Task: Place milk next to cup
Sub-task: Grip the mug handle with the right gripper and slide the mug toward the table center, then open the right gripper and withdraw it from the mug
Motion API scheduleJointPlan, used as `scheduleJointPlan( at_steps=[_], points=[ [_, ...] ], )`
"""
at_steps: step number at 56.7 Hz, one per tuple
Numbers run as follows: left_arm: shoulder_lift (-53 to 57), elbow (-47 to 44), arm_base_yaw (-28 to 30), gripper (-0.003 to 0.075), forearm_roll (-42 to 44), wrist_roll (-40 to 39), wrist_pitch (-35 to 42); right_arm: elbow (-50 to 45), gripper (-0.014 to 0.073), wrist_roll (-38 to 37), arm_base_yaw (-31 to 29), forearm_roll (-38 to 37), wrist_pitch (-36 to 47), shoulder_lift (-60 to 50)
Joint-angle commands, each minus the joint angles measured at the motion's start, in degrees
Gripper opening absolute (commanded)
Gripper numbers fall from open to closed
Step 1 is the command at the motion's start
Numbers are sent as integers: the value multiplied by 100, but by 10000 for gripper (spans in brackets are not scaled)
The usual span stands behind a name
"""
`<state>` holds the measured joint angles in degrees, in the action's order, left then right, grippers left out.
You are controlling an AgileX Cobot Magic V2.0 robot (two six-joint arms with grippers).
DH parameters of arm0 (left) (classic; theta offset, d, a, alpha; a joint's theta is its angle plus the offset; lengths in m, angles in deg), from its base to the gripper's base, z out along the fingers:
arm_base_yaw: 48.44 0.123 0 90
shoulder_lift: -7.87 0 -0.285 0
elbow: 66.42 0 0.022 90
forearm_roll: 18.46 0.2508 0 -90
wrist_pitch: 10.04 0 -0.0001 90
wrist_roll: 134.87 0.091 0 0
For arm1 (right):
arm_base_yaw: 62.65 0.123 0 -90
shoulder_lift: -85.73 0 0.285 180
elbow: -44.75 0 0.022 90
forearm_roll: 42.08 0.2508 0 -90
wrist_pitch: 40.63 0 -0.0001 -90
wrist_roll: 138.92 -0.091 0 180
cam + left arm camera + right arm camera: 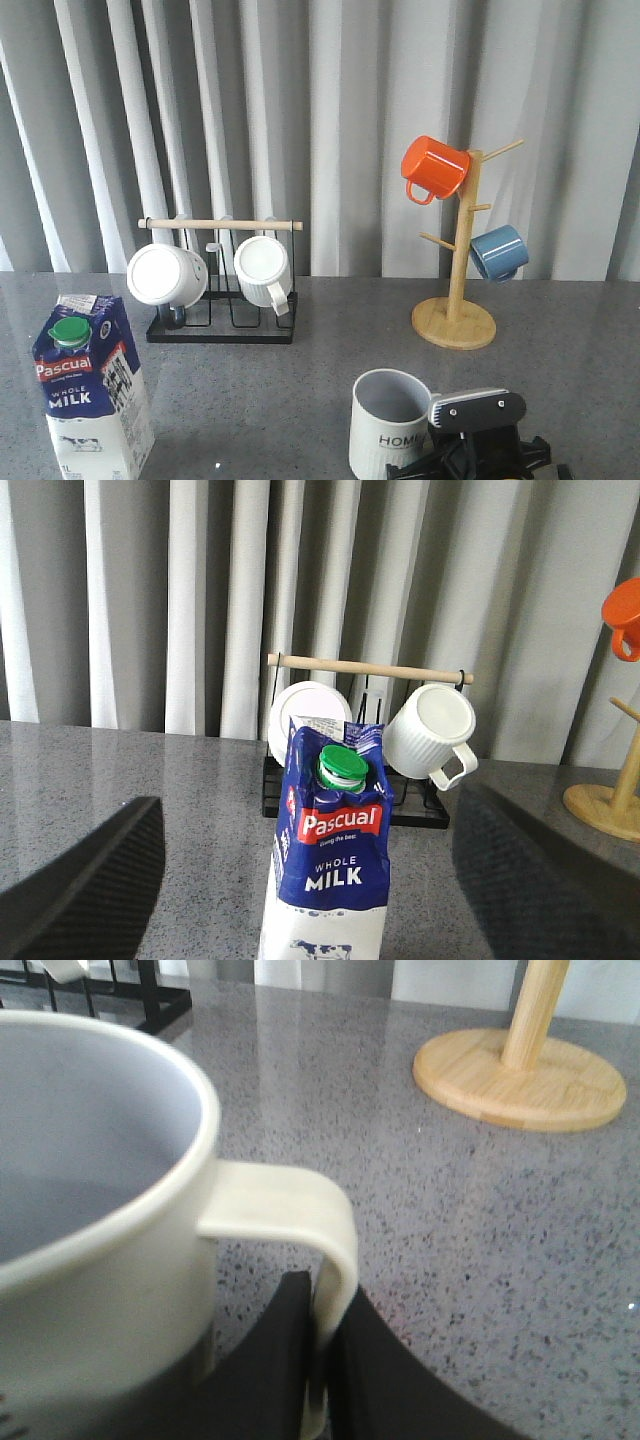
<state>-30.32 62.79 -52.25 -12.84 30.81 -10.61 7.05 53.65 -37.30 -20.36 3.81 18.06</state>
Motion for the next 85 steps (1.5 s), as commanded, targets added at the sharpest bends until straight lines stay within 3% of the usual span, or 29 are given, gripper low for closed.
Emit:
scheduleJointPlan(
  at_steps=[1, 22, 46, 61, 73, 85],
  points=[
    [-40, 207, -18, 577, -45, -38, 432, 186, -2, 49, 38, -7, 607, -72],
    [-40, 207, -18, 577, -45, -38, 432, 172, 58, 201, 60, 63, 643, -37],
    [-40, 207, -18, 577, -45, -38, 432, 170, 265, 310, 128, 48, 541, -57],
    [-40, 207, -18, 577, -45, -38, 432, -333, 269, 291, 120, -6, 896, -508],
    [-40, 207, -18, 577, -45, -38, 432, -800, 269, 264, 120, -751, 845, -1064],
    [-40, 207, -18, 577, -45, -38, 432, -1246, 269, 187, 120, -877, 791, -2002]
  ],
)
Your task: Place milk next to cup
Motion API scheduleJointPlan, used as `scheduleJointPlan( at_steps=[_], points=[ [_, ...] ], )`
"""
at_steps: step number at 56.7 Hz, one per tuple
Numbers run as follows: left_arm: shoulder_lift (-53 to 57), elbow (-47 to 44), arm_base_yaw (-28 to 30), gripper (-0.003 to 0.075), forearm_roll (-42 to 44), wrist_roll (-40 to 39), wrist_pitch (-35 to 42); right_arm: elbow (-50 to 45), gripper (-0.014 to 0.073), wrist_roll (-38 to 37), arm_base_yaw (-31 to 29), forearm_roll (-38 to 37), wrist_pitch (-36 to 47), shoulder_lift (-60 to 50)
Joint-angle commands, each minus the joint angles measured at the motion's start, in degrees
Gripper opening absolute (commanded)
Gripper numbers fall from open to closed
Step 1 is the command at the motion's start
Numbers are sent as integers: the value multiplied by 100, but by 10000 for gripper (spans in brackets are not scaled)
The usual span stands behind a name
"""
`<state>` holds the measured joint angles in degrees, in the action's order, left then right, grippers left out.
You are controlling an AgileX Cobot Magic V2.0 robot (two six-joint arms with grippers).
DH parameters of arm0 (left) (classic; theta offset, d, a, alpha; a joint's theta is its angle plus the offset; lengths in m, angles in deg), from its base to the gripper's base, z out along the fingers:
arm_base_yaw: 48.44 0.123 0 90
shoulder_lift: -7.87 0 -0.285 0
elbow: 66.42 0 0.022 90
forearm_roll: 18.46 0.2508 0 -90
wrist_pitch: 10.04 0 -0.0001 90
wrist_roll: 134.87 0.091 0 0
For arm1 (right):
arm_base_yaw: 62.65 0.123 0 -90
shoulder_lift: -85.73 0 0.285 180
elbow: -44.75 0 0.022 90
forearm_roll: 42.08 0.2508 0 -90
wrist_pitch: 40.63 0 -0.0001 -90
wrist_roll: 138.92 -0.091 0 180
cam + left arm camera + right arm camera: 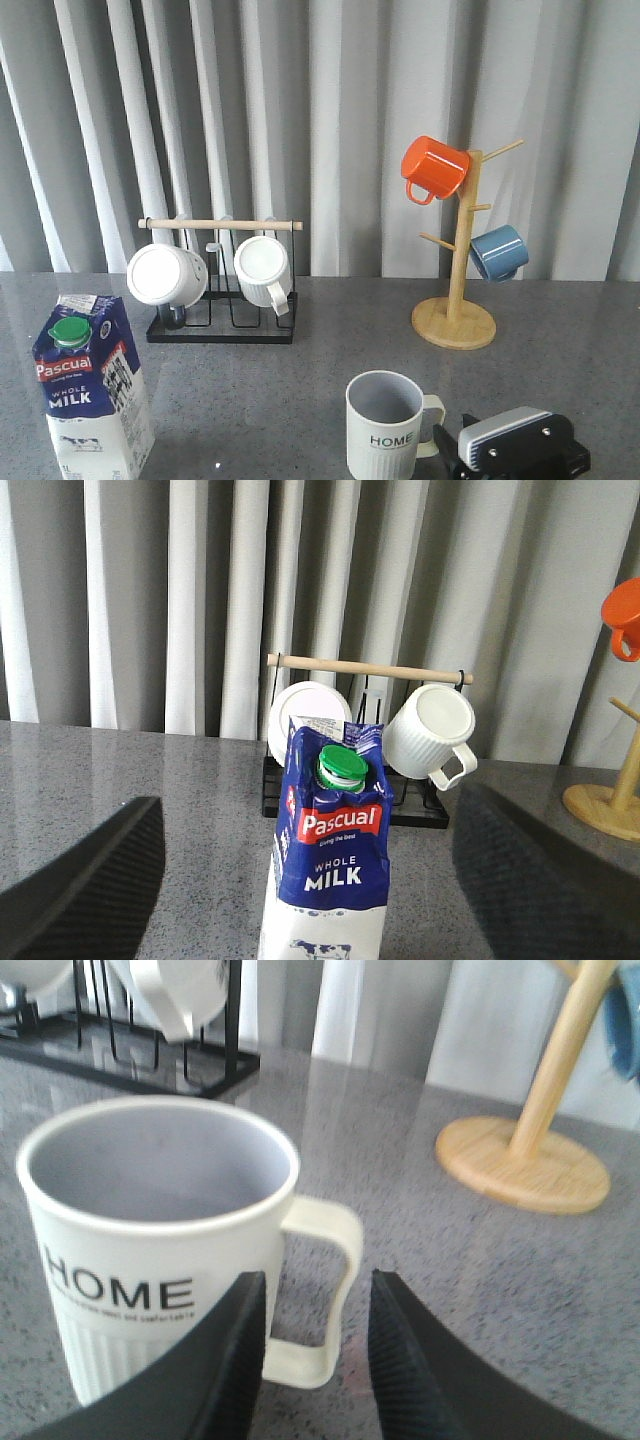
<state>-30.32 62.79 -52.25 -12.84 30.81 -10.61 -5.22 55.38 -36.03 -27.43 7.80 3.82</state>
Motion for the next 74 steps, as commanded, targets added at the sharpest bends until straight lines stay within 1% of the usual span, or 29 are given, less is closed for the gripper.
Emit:
scheduleJointPlan(
  at_steps=[1, 7, 12, 15, 17, 21, 32, 37, 43, 49, 55, 63, 74],
  points=[
    [-40, 207, -18, 577, -45, -38, 432, -27, 269, 32, -7, -180, 364, -648],
    [-40, 207, -18, 577, -45, -38, 432, -22, 269, 159, -189, -497, -90, -1183],
    [-40, 207, -18, 577, -45, -38, 432, 113, 269, 13, -536, -943, -902, -1608],
    [-40, 207, -18, 577, -45, -38, 432, 223, 269, -221, -789, -1168, -1439, -1868],
    [-40, 207, -18, 577, -45, -38, 432, 284, 269, -434, -1039, -1346, -1763, -2073],
    [-40, 207, -18, 577, -45, -38, 432, 312, 262, -963, -1512, -1744, -2030, -2425],
    [-40, 207, -18, 577, -45, -38, 432, 312, 201, -2619, -3010, -3243, -2341, -3348],
    [-40, 207, -18, 577, -45, -38, 432, 312, 163, -3263, -3395, -3845, -2417, -3709],
    [-40, 207, -18, 577, -45, -38, 432, 312, 85, -3723, -3424, -4509, -2417, -3962],
    [-40, 207, -18, 577, -45, -38, 432, 312, -16, -4090, -3424, -4883, -2487, -4184],
    [-40, 207, -18, 577, -45, -38, 432, 312, -9, -4368, -3424, -4909, -2639, -4447],
    [-40, 207, -18, 577, -45, -38, 432, 312, -8, -4122, -3424, -4909, -2615, -4518],
    [-40, 207, -18, 577, -45, -38, 432, 312, -8, -4126, -3424, -4909, -2673, -4518]
  ],
)
